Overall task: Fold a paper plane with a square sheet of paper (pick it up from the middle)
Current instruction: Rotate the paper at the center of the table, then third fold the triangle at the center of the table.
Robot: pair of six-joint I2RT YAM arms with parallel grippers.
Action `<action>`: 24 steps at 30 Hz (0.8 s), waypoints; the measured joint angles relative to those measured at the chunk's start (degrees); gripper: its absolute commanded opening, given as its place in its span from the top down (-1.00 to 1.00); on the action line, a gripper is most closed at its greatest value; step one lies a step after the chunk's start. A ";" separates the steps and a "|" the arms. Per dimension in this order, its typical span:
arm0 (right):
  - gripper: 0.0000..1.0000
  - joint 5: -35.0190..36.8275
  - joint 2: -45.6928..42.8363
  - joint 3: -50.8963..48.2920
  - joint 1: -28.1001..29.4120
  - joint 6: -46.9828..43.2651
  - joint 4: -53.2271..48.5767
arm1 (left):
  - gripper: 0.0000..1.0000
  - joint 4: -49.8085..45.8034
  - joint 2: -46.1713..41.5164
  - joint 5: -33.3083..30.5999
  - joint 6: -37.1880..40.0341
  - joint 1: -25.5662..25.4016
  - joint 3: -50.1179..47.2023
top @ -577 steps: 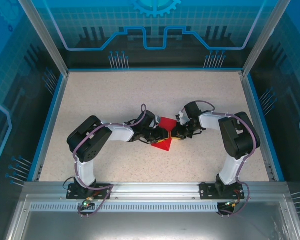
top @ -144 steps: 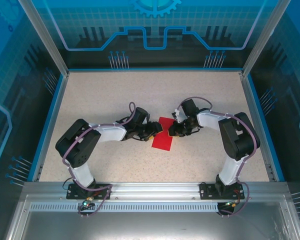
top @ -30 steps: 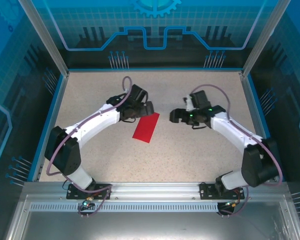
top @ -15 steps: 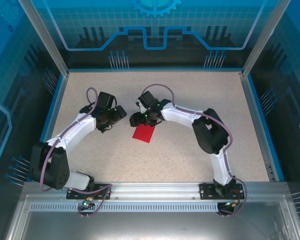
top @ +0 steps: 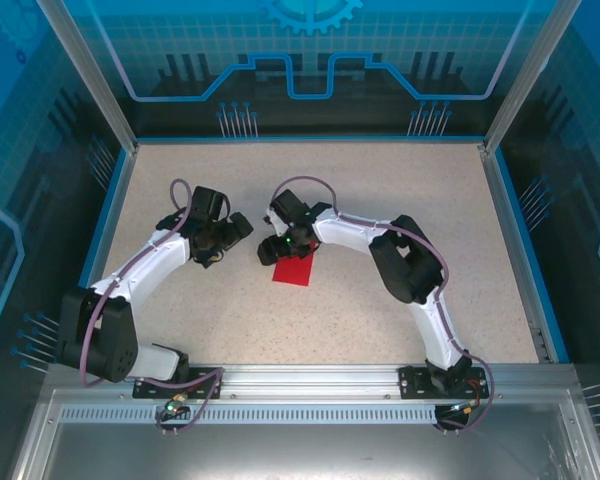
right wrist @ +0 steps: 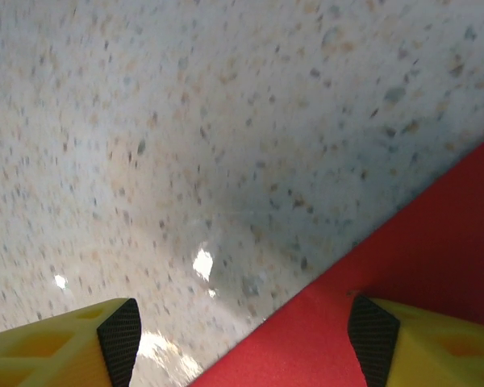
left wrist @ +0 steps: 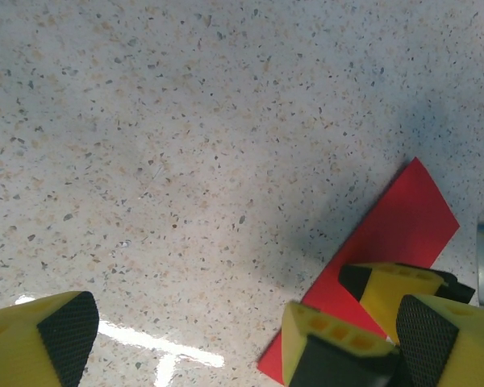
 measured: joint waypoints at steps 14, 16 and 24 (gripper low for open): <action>-0.63 -8.76 -21.64 -24.09 -6.49 -0.42 0.37 | -0.87 8.26 2.36 8.94 1.20 -2.10 -1.75; -0.68 -9.33 -27.26 -27.41 -9.42 3.78 2.67 | -0.75 10.12 3.15 10.49 2.01 -4.72 -1.75; -0.86 -10.47 -43.12 -39.71 -18.43 13.53 6.43 | -0.07 20.55 11.37 18.75 2.25 -15.63 0.07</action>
